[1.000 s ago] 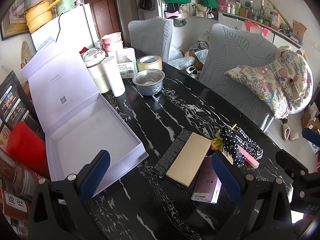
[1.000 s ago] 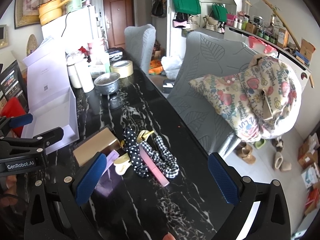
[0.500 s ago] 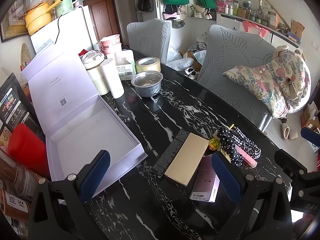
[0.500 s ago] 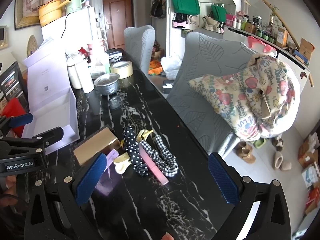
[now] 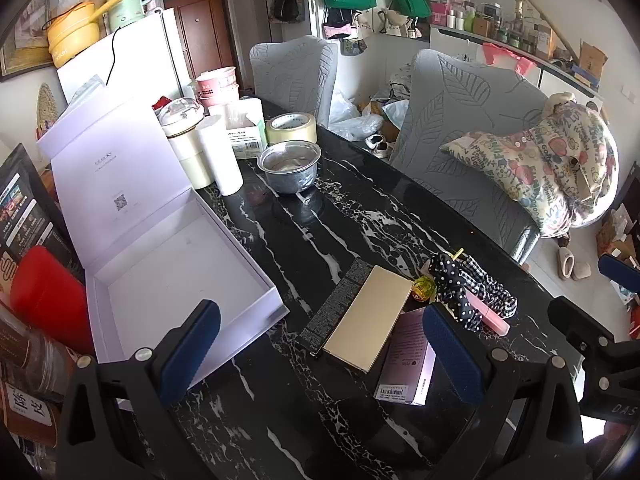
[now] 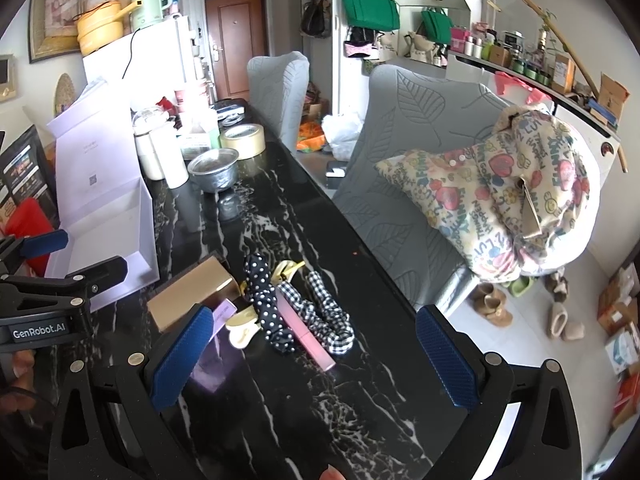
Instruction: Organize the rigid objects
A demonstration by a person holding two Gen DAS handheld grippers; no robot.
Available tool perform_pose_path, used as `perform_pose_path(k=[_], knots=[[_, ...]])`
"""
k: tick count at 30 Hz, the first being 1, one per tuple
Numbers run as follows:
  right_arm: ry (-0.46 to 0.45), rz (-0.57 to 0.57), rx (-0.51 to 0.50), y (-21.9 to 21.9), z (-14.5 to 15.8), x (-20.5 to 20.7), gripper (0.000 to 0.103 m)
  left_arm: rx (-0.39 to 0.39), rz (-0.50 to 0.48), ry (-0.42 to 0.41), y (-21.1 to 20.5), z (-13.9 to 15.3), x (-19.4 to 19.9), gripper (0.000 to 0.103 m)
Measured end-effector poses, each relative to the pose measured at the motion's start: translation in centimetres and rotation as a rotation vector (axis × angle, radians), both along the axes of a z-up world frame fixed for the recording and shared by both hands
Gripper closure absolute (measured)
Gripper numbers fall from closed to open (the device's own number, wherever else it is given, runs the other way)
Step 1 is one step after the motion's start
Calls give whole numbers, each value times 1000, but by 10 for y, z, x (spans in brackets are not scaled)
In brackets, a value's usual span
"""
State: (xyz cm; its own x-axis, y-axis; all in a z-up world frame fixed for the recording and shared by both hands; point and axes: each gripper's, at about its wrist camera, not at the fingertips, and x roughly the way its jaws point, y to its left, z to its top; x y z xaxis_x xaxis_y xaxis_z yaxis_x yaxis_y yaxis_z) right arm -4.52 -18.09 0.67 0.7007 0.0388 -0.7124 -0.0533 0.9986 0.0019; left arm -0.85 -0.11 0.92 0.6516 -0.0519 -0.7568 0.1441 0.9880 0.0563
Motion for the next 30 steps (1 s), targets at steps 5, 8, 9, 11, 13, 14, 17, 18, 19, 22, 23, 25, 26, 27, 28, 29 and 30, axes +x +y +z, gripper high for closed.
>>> perform_pose_path(k=[5,8,9,11,13,14,17,18,19,22,23,25,26,27,28,29,30], knots=[[-6,10,3,-1,1,4,0,-22,4,-8,-1,0,0,0],[-10,15,9,-3,1,6,0,-46,-1,9,-2,-6,-1,0],[-10,18,13,-5,0,7,0,-58,-6,18,-3,-9,-1,0],[-7,26,20,-7,-3,8,0,-73,-11,34,-4,-14,-1,0],[0,35,25,-8,-7,9,0,-90,-17,50,-5,-19,-2,0],[2,38,27,-10,-8,8,0,-95,-17,55,-6,-21,-3,0],[11,58,34,-12,-16,10,0,-110,-23,68,-10,-27,-4,0],[13,64,36,-13,-18,10,0,-117,-25,76,-11,-29,-4,0],[14,74,43,-14,-20,11,0,-125,-25,83,-12,-32,-4,0],[19,102,74,-17,-26,11,0,-139,-18,110,-13,-42,-3,0],[17,108,80,-17,-27,11,0,-137,-14,116,-13,-45,-4,0],[15,120,89,-19,-30,11,0,-138,-13,130,-14,-52,-5,0],[17,123,90,-20,-32,12,0,-145,-15,140,-14,-55,-6,0],[18,128,92,-21,-34,12,0,-153,-18,148,-13,-58,-6,0],[21,133,95,-21,-36,14,0,-161,-21,157,-13,-61,-6,0],[25,135,96,-22,-38,15,0,-173,-22,169,-13,-64,-7,0],[32,139,99,-23,-40,17,0,-182,-23,177,-13,-66,-7,0]])
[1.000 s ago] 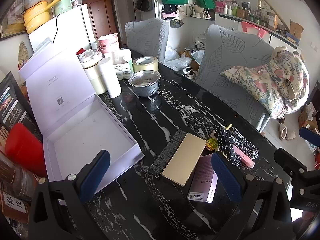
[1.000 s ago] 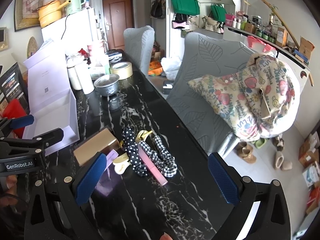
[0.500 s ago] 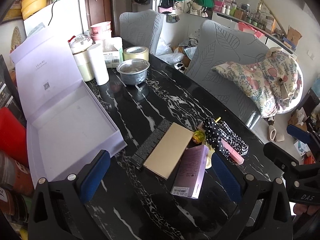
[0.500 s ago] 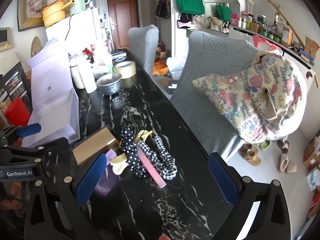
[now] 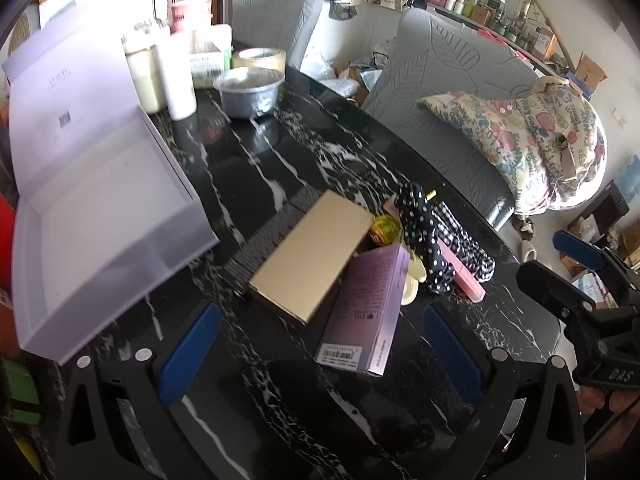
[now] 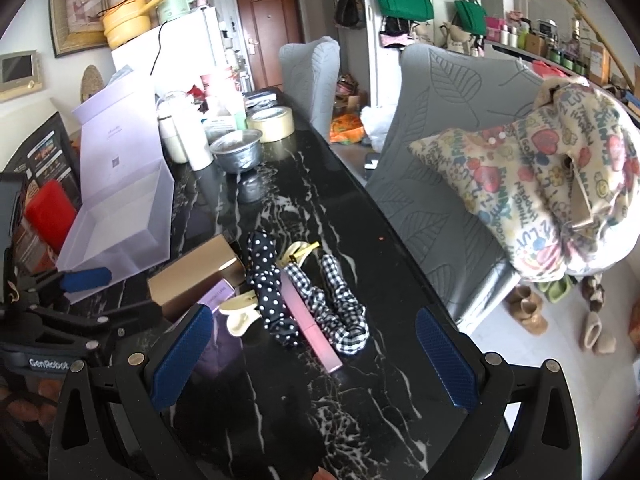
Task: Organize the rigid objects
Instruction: 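Lower the left tool onto the lavender slim box and close on it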
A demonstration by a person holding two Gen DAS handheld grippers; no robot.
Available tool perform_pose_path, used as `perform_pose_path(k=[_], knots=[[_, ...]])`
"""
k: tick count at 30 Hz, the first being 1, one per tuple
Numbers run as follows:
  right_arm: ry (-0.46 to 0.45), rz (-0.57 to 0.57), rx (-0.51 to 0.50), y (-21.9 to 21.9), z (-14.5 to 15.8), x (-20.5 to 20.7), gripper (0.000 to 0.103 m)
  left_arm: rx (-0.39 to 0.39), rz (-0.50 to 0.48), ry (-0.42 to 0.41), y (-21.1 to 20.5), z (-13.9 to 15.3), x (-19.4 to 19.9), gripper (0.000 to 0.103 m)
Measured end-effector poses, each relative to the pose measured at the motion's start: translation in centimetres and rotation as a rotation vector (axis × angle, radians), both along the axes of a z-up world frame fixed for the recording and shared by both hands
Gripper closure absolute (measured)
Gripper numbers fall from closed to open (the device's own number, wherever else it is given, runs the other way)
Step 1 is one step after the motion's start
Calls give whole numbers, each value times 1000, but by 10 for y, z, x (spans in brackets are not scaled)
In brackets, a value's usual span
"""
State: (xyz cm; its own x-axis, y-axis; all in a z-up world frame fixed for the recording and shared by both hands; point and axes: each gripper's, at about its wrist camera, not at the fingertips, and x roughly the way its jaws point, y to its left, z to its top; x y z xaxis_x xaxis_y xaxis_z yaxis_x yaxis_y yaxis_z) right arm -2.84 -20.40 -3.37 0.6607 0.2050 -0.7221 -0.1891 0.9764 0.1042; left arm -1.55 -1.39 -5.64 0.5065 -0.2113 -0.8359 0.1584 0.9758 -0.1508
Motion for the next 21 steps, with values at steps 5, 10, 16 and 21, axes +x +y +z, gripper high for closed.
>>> perform_pose_path(k=[5,10,16,21], knots=[[22,8,11,-4,-11,6,0,-38,-8,39,-3,-13,3,7],[41,2,27,-12,-19,11,0,-32,-5,46,-8,-21,6,14],[60,-10,32,-18,-27,15,0,-4,-20,94,-18,-33,7,30],[80,-21,38,-22,-35,18,0,38,-8,114,-20,-41,6,59]])
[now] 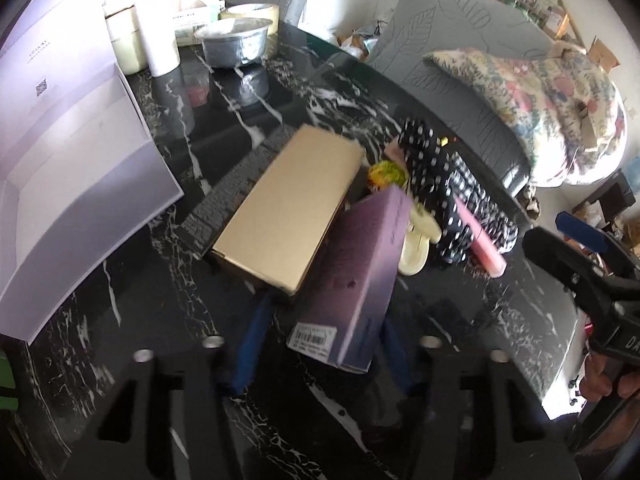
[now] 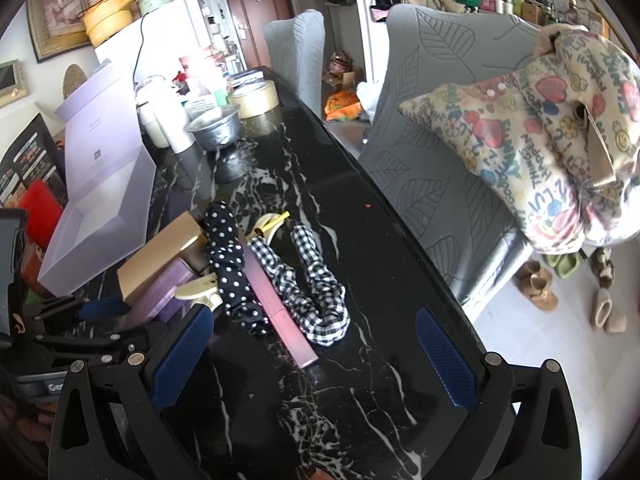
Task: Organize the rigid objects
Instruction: 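Lower the left tool onto the lavender slim box and close on it, then close the right tool on the pink stick while the left tool holds the lavender box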
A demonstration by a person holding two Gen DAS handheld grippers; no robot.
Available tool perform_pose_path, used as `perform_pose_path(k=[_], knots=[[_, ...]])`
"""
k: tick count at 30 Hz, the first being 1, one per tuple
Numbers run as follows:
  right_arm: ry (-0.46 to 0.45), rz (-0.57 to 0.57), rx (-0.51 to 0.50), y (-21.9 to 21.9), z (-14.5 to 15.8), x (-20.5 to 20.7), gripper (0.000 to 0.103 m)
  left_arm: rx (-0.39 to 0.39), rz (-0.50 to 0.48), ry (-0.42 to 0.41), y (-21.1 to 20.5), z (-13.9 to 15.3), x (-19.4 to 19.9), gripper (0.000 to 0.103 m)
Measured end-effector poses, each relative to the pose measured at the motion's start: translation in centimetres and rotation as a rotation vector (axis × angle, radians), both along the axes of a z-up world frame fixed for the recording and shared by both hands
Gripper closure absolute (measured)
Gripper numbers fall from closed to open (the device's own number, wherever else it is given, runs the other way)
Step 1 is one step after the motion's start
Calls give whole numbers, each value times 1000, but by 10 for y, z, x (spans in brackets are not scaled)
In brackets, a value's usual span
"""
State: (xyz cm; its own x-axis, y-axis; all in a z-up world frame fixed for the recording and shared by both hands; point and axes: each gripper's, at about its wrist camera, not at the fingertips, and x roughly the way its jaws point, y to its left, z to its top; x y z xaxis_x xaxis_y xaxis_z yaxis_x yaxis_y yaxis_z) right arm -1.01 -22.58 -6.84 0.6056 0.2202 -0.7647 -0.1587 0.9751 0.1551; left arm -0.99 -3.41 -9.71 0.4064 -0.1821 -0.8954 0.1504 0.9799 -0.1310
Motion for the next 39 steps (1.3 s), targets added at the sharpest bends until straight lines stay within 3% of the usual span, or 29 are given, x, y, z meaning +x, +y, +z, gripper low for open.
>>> perform_pose_path(k=[5,10,17,18,23,32,39], knots=[[8,-3,7,-2,-5,0,0,13,-5,-19,0,3,-9,74],[14,13,13,-1,-10,0,2,1,-8,-43,4,11,-19,80],[59,54,5,7,-23,1,33,-29,-14,-59,9,14,-25,84],[68,61,-1,9,-26,1,42,-30,-17,-60,9,14,-26,84],[76,75,-24,14,-37,3,67,-55,-19,-58,9,13,-24,84],[62,111,-53,20,-40,-2,85,-69,-38,-49,1,6,-14,84],[74,138,-39,19,-40,-16,88,-69,-32,-67,5,8,-22,84]])
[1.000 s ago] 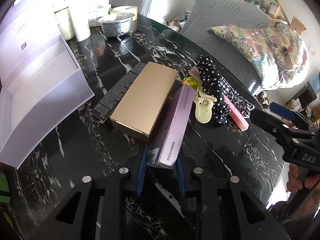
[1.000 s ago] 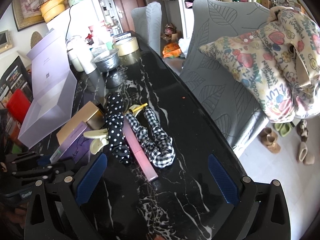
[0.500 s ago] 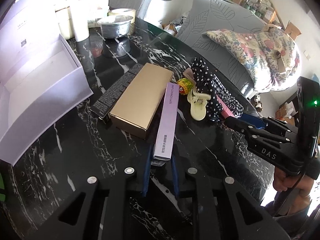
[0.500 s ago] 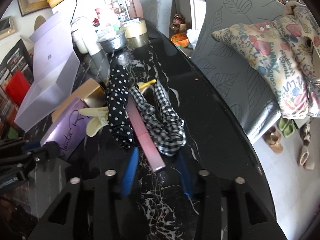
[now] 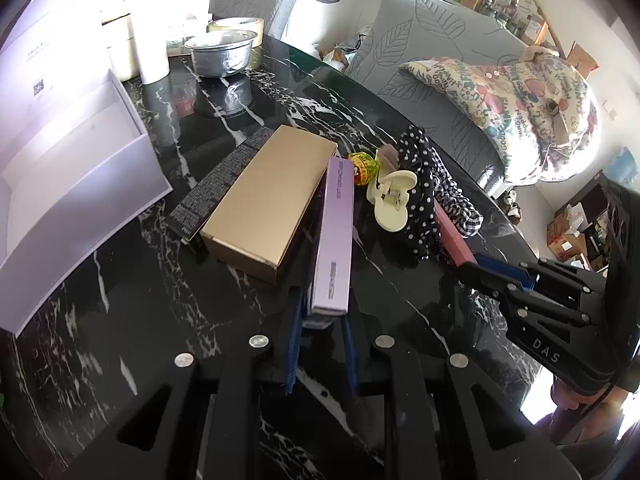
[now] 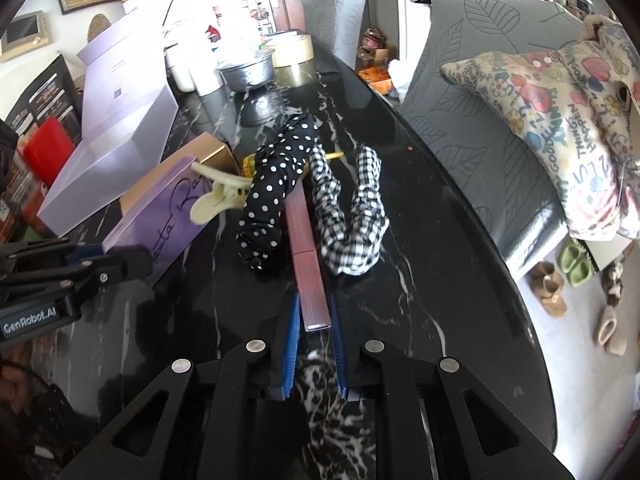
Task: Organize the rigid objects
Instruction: 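Close the right tool on the pink stick while the left tool holds the lavender box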
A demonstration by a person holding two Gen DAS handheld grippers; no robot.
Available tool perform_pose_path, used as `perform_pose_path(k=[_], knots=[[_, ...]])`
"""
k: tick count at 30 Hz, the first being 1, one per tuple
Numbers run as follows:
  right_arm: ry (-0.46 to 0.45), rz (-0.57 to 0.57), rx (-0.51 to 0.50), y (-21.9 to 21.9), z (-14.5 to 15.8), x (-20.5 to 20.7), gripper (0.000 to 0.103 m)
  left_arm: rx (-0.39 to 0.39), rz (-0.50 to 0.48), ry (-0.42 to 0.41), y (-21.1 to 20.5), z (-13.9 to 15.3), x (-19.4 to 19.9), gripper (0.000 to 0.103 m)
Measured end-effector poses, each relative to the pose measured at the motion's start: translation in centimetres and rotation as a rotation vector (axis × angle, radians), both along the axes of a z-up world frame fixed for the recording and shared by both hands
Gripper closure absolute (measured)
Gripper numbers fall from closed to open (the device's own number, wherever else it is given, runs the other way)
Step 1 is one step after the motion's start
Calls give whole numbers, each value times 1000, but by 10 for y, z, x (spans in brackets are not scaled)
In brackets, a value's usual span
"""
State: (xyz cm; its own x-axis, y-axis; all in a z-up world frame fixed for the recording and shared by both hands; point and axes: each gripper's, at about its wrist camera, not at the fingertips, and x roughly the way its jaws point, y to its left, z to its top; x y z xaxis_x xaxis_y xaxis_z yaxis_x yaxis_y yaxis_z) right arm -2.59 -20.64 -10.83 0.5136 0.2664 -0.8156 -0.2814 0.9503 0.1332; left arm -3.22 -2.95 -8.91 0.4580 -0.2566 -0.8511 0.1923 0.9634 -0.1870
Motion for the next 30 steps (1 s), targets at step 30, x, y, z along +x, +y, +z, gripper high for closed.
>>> perform_pose_path(k=[30], knots=[[-11,22,-12,2,-1,-2,64,-26,19,27,-7,-7,7,84]])
